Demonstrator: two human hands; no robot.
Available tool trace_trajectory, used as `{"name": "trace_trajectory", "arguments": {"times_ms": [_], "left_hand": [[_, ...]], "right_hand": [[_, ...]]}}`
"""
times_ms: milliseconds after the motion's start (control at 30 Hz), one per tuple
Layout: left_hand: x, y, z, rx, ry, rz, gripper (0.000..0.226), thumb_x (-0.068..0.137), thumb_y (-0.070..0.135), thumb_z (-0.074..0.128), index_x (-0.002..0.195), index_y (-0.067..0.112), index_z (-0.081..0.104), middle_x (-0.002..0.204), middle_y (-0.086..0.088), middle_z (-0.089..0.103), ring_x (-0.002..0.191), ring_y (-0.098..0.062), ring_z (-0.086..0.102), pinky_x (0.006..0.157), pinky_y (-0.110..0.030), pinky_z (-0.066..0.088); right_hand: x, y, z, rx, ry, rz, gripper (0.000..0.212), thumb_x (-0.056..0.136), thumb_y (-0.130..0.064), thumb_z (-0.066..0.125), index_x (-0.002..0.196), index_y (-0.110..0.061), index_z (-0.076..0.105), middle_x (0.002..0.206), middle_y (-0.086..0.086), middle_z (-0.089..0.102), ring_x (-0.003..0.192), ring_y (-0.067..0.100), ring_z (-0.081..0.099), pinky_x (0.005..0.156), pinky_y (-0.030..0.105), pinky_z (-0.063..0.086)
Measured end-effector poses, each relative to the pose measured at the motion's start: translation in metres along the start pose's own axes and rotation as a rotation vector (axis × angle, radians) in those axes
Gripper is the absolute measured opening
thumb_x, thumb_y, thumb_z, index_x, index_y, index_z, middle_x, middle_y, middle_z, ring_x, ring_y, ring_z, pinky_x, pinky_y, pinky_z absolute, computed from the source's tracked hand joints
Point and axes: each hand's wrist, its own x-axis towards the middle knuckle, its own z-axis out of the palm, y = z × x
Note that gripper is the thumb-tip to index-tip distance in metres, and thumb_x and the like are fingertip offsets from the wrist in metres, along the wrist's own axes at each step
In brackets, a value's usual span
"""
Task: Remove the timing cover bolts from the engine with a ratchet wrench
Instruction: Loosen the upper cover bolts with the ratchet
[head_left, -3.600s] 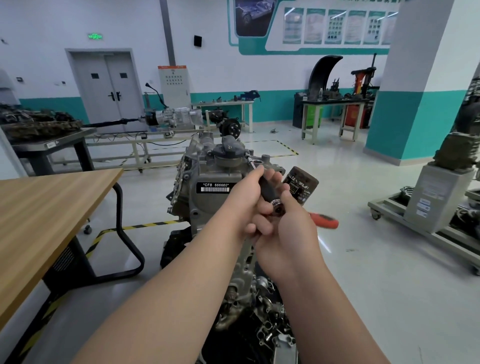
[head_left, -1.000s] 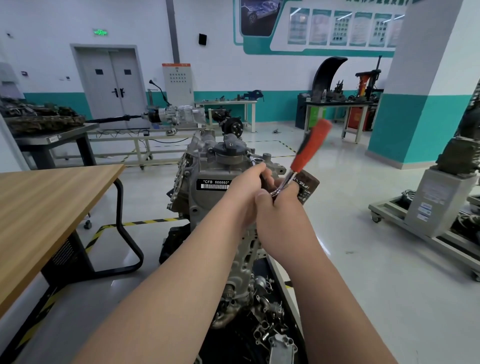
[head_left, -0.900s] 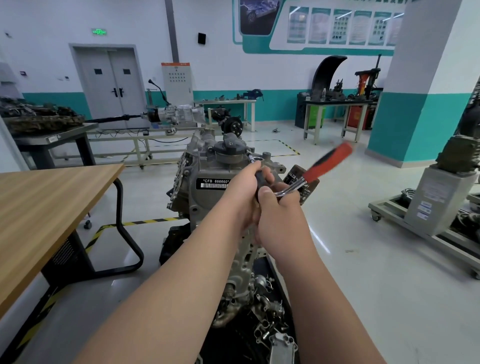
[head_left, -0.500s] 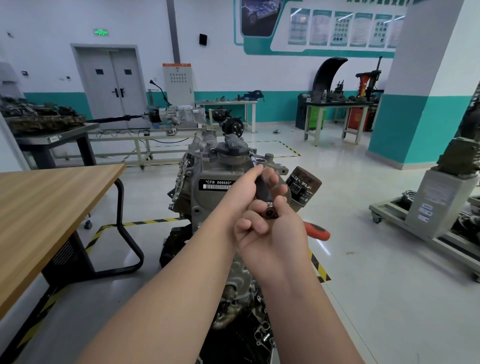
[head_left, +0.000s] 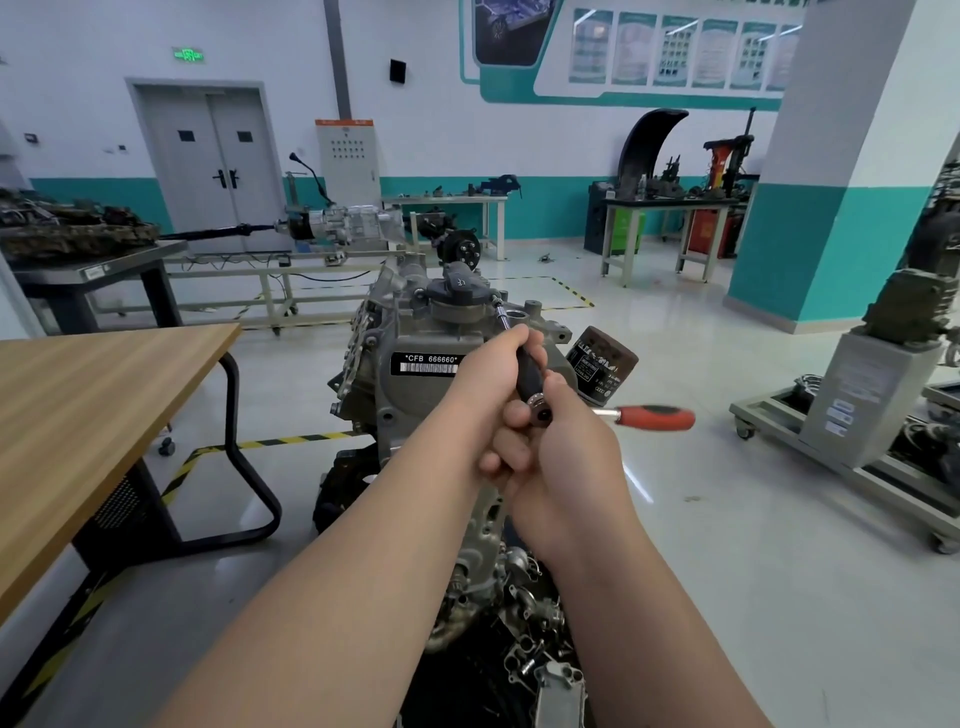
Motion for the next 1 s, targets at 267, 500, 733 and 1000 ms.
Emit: {"name": "trace_trajectory", "arguments": {"times_ms": [267,500,733,1000], "left_hand": [[0.001,0.003,0.007,0.097,0.083,0.011,0.032,0.098,0.02,0.044,0.069,0.011,0.054,0.041,0.0,0.055,0.04,-0.015,0.056,0.064,-0.024,0.043],[-0.004,0.003,0.007,0.182,0.056,-0.029,0.02,0.09,0.02,0.056,0.071,0.015,0.056,0.07,-0.011,0.056,0.064,-0.022,0.049,0.057,-0.029,0.039],[-0.008,0.009,0.007,0.073,0.068,-0.109,0.032,0.097,0.023,0.052,0.066,0.016,0.05,0.044,0.003,0.046,0.04,-0.013,0.046,0.042,-0.016,0.038],[-0.01,0.001,0.003,-0.061,-0.074,-0.149,0.042,0.096,0.049,0.048,0.077,0.013,0.055,0.062,0.001,0.065,0.058,-0.019,0.064,0.06,-0.024,0.053]], "right_hand": [[0.005,-0.022,-0.01,-0.969,0.071,-0.268,0.035,0.096,-0.036,0.044,0.122,-0.013,0.048,0.085,0.005,0.058,0.067,0.02,0.054,0.071,0.046,0.055],[-0.004,-0.023,-0.009,-1.927,0.093,-0.53,0.057,0.101,-0.027,0.038,0.148,-0.014,0.008,0.07,-0.007,0.049,0.052,0.011,0.044,0.045,0.028,0.027],[0.001,-0.019,-0.012,-1.573,-0.004,-0.465,0.044,0.102,-0.033,0.039,0.141,-0.02,0.023,0.075,-0.01,0.051,0.063,0.011,0.054,0.053,0.031,0.036],[0.008,-0.013,-0.012,-0.383,-0.006,-0.127,0.023,0.102,-0.028,0.04,0.106,-0.011,0.055,0.065,0.002,0.052,0.038,0.013,0.038,0.043,0.03,0.043]]}}
